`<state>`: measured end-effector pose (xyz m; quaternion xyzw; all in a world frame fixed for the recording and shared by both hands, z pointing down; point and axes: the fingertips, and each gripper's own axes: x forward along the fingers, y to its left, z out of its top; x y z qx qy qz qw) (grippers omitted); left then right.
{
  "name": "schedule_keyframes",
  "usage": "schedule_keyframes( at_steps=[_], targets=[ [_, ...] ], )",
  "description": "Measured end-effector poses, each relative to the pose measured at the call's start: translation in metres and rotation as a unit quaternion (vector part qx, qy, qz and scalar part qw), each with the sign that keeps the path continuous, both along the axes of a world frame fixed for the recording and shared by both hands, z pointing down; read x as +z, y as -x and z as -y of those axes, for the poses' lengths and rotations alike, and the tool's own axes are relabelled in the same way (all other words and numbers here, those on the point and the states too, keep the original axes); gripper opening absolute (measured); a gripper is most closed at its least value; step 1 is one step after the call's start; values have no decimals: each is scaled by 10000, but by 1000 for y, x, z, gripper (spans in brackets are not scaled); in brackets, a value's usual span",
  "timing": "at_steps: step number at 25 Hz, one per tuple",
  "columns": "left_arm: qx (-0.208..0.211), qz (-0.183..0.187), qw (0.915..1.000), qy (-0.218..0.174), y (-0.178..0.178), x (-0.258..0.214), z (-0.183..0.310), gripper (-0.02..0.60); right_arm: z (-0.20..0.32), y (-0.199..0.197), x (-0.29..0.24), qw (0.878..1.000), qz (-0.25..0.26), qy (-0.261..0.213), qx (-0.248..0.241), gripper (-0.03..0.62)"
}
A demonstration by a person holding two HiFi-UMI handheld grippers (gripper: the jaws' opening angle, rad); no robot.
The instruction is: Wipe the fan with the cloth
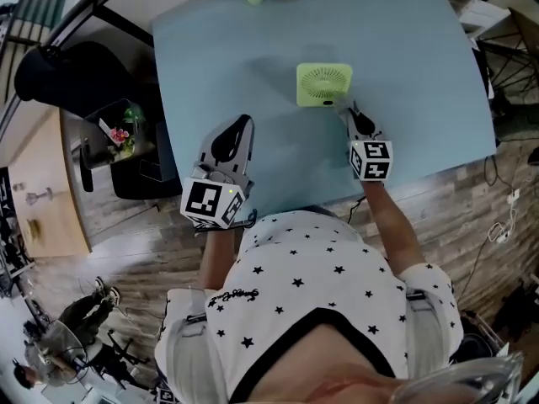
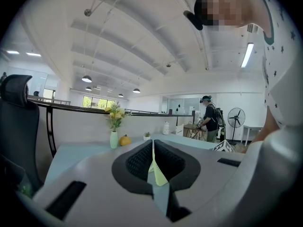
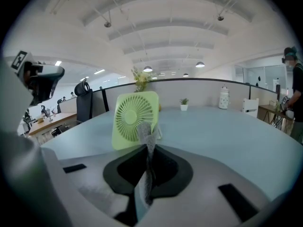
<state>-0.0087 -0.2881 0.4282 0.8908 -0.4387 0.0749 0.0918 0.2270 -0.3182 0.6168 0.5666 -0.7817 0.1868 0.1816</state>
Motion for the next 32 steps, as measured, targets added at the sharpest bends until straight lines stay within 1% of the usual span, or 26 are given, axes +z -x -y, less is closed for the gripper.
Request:
schedule_keyframes(
  at_steps=[3,6,11,14,16,19,26,32],
  targets=[
    [-50,-29,10000,0,2,0,4,35,0,11,-26,9993,326,-181,-66,17],
    [-88,-31,9999,-39,9,0,4,35,5,28,-58,9966,673,-462,-92,17],
    [-228,24,9997,-120,16,-5,2,35,13,50,-111,9885,1146,-944,-294,17],
    [-309,21,9994,-151,18,-8,1,35,12,61,-133,9837,1322,-1121,-472,17],
    [-333,27,9993,-162,19,-9,1,35,13,66,-141,9816,1368,-1192,-601,17],
    [-364,27,9992,-148,21,-8,0,35,12,72,-146,9805,1309,-1269,-726,15],
    [-409,47,9990,-152,23,-10,-1,35,11,78,-156,9775,1384,-1342,-854,15],
    [-375,48,9992,-153,17,-10,-2,35,8,77,-162,9761,1296,-1469,-944,15]
  ],
)
